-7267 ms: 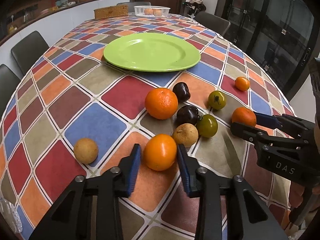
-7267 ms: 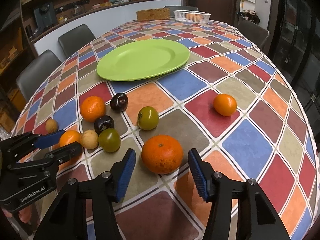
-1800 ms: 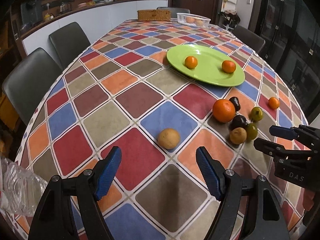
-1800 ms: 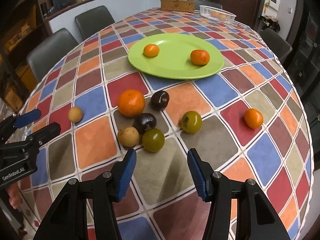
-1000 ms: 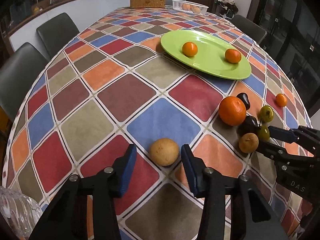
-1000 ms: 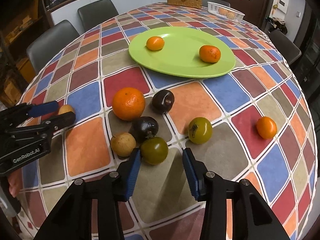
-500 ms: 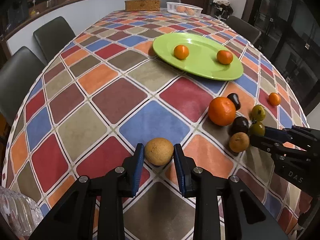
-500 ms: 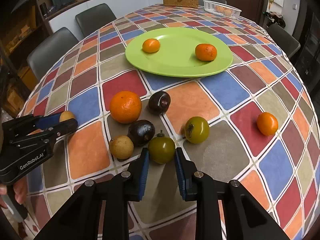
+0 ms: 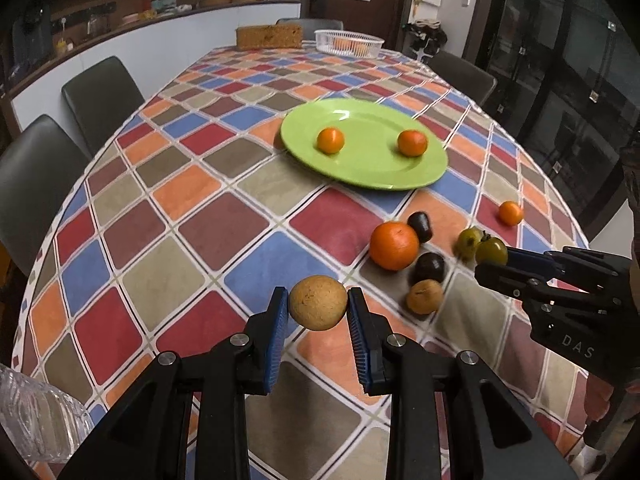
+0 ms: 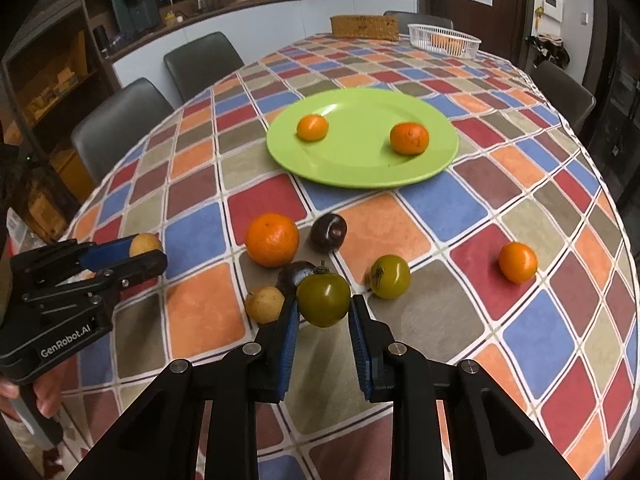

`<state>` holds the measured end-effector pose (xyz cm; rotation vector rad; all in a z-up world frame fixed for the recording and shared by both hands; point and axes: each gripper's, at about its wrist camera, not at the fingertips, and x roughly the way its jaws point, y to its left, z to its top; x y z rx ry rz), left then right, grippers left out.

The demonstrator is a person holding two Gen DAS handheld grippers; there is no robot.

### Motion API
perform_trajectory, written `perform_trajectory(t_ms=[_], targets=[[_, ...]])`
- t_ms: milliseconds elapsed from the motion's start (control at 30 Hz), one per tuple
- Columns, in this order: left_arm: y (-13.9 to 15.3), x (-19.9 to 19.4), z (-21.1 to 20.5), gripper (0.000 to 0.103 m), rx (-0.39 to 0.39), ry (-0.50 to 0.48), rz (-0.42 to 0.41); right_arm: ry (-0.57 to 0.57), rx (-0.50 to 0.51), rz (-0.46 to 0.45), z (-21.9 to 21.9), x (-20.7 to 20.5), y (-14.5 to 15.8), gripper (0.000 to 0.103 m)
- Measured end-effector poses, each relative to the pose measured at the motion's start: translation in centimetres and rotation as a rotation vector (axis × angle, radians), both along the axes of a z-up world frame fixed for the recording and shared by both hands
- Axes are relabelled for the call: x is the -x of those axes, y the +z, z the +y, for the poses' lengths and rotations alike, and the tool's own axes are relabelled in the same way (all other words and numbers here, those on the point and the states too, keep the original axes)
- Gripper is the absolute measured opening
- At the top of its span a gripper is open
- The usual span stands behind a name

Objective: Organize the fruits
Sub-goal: 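Grasp a brown round fruit with the left tool while the right grasps a green tomato, then carry both fruits onto the green plate and open both tools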

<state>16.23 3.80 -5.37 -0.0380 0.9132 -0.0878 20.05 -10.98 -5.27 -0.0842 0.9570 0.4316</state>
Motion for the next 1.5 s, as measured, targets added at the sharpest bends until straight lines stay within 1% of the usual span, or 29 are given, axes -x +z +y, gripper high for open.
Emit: perform_trajectory(t_ms=[267, 667, 867, 1067, 1233, 1500], targets=[[2.6, 0.0, -1.0, 0.03, 0.002, -0.03, -0.068, -0.01, -0.037, -0.069, -0.7, 0.1, 2.5, 0.027], [5.8, -2.1, -2.2, 0.03, 0.015, -0.082, -0.158, -0.034, -0.082, -0.167, -1.4, -0.9, 6.0, 0.027], [7.0, -3.3, -2.6, 0.03, 0.021, -0.126, -0.182, -0.05, -0.099, -0.205, -1.3, -1.3, 7.6, 0.027], [8.1, -4.5, -2.7, 0.03, 0.037, -0.154, -0.199, -0.046, -0.089, -0.244, -1.0, -1.8, 8.9, 0.027], [8.6, -6.7, -2.6, 0.03, 0.049, -0.152, -0.198, -0.027, -0.076, -0.267, -0.5, -3.2, 9.8, 0.027], [8.4, -11.5, -2.4, 0.03, 0.082, -0.142, -0.181, -0.001, -0.081, -0.234, -0.3, -8.4, 9.3, 0.027]])
